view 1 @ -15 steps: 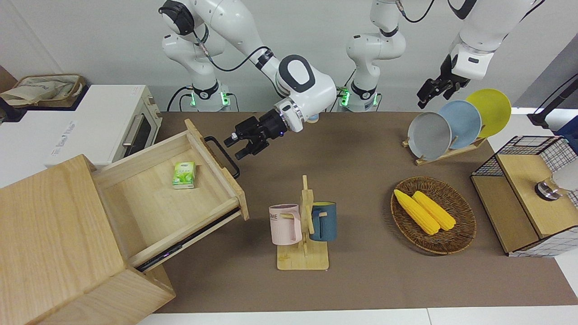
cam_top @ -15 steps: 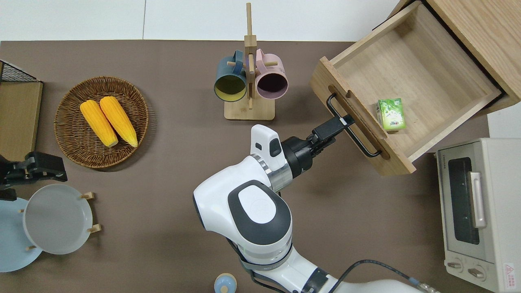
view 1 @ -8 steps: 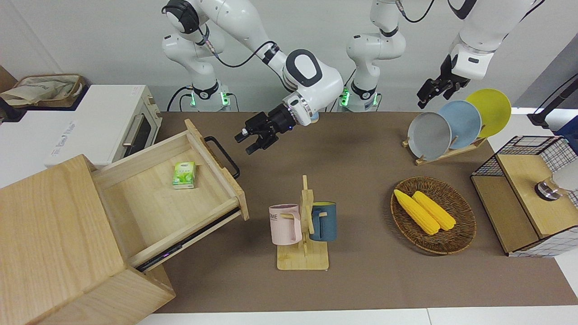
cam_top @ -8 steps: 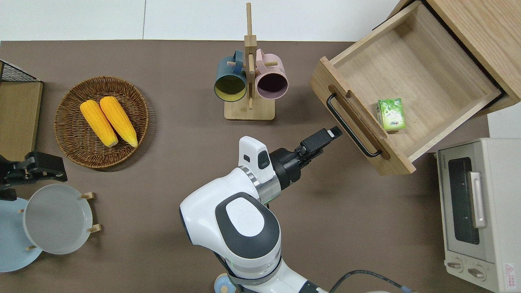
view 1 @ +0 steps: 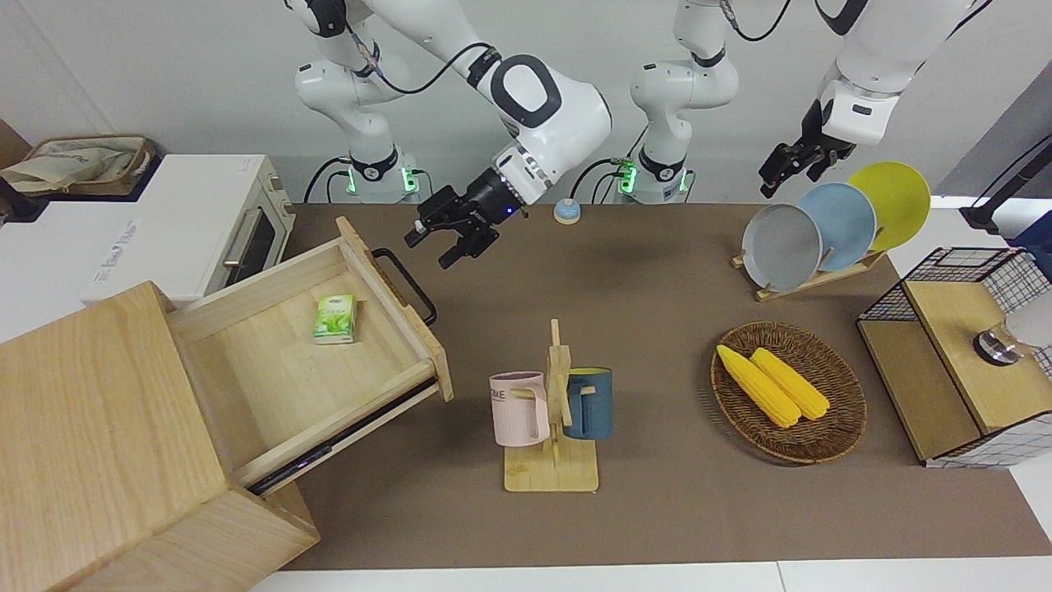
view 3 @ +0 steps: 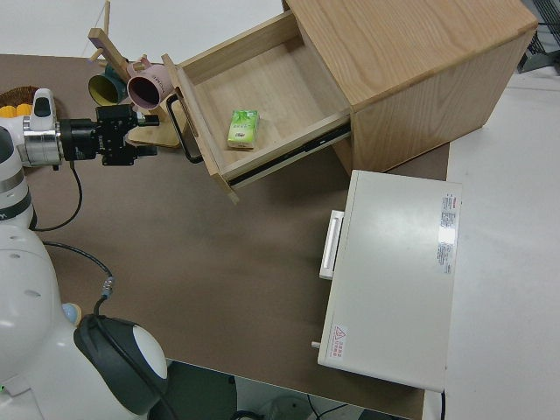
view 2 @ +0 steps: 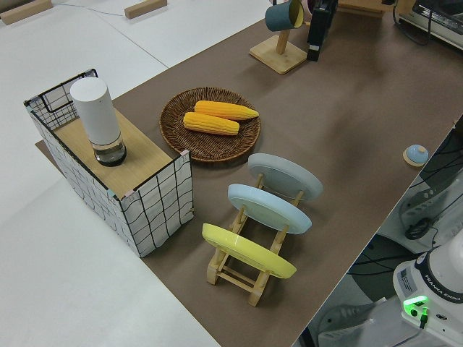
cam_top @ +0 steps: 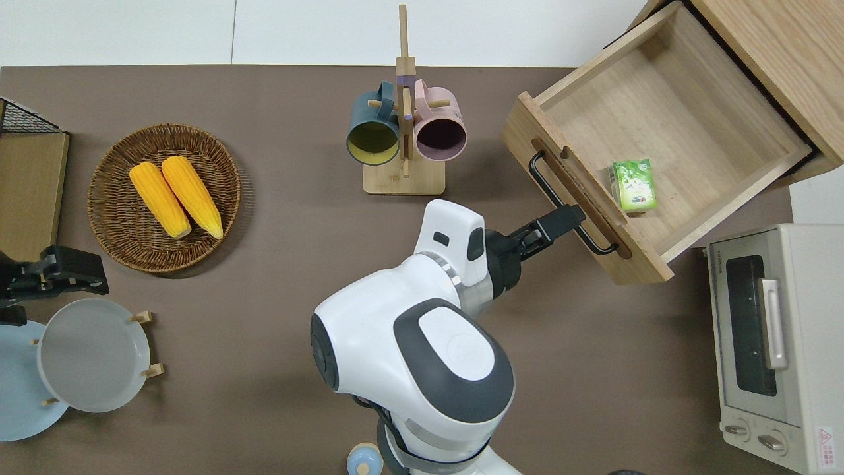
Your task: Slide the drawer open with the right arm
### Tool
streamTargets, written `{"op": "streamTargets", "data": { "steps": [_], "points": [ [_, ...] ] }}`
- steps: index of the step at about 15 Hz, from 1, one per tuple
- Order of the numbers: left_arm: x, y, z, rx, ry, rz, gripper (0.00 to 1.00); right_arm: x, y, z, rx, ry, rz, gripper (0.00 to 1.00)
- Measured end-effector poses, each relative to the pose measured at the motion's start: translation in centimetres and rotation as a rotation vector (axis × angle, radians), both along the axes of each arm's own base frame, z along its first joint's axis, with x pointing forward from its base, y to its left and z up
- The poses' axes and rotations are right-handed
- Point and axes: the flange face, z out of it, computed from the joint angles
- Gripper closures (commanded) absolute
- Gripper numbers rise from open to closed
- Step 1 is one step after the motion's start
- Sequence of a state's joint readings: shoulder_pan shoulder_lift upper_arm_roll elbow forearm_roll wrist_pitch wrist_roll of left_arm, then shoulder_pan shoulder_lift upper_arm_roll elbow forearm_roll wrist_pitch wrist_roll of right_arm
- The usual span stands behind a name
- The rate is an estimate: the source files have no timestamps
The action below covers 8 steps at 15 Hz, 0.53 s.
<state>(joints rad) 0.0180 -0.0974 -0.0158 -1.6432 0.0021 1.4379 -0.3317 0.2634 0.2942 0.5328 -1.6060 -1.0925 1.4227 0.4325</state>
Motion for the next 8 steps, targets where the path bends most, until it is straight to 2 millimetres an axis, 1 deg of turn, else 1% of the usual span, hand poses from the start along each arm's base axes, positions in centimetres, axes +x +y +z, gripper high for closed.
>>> {"op": "streamTargets", "data": {
  "steps": [2, 5, 8],
  "points": [
    [0.0, 0.0, 0.0, 0.0, 0.0, 0.0, 0.01, -0.6, -1.3, 2.3, 0.11, 0.023, -0.053, 0.011],
    [0.0, 0.0, 0.0, 0.0, 0.0, 0.0, 0.01, -2.1, -3.5, 6.2, 0.275, 0.054, -0.145, 0.011],
    [0.0, 0.0, 0.0, 0.0, 0.0, 0.0, 0.01, -2.3, -6.8, 8.8, 0.408, 0.075, -0.24, 0.011]
  ]
}}
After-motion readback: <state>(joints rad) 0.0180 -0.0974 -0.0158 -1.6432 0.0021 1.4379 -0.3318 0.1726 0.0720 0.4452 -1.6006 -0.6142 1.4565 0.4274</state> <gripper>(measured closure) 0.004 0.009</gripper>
